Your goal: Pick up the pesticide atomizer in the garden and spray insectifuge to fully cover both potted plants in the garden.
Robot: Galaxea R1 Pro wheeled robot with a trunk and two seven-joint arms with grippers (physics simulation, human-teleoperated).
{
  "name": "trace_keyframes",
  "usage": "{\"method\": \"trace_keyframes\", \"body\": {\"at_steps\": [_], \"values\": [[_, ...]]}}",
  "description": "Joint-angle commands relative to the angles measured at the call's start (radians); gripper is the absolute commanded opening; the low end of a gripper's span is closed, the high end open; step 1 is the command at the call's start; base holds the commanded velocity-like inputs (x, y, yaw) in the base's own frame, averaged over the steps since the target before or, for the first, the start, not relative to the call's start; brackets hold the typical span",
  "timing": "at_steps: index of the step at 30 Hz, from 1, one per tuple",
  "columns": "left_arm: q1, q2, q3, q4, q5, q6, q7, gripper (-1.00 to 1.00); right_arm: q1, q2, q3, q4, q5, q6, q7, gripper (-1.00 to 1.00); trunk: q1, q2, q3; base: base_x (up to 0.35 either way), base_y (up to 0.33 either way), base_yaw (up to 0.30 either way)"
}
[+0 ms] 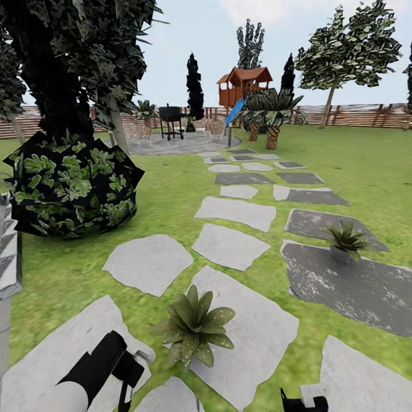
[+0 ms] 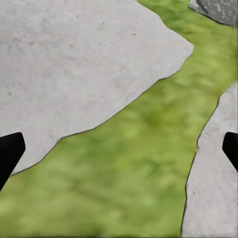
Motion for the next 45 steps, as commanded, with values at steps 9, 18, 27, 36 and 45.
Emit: {"method": "trace_keyframes", "body": {"at_steps": [9,18,27,36,45], "values": [[0.0,-0.002,-0.004,-0.002,-0.009,0.001,-0.012,-1.0,0.0,0.0,-0.004,0.001,0.011,-0.002,-0.005,1.0,0.0,0.0,0.004,0.0,0.117,-0.247],[0.0,-0.003,-0.006,-0.002,-0.01,0.0,-0.01,-1.0,-0.001,0.0,-0.004,0.001,0.011,-0.002,-0.009,1.0,0.0,0.0,0.006,-0.027,0.3,-0.108],[0.0,-0.004,-0.006,-0.002,-0.009,0.0,-0.01,-1.0,-0.001,0.0,-0.004,0.001,0.011,-0.002,-0.009,1.0,0.0,0.0,0.006,-0.001,0.303,-0.076],[0.0,-0.003,-0.009,-0.002,-0.012,-0.002,-0.008,-1.0,0.0,0.0,-0.004,0.001,0.011,-0.002,-0.009,1.0,0.0,0.0,0.008,0.011,0.123,-0.278],[0.0,-0.004,-0.008,-0.002,-0.011,-0.002,-0.008,-1.0,0.004,0.0,-0.004,0.0,0.011,-0.002,-0.01,1.0,0.0,0.0,0.008,0.0,0.0,-0.047]]}}
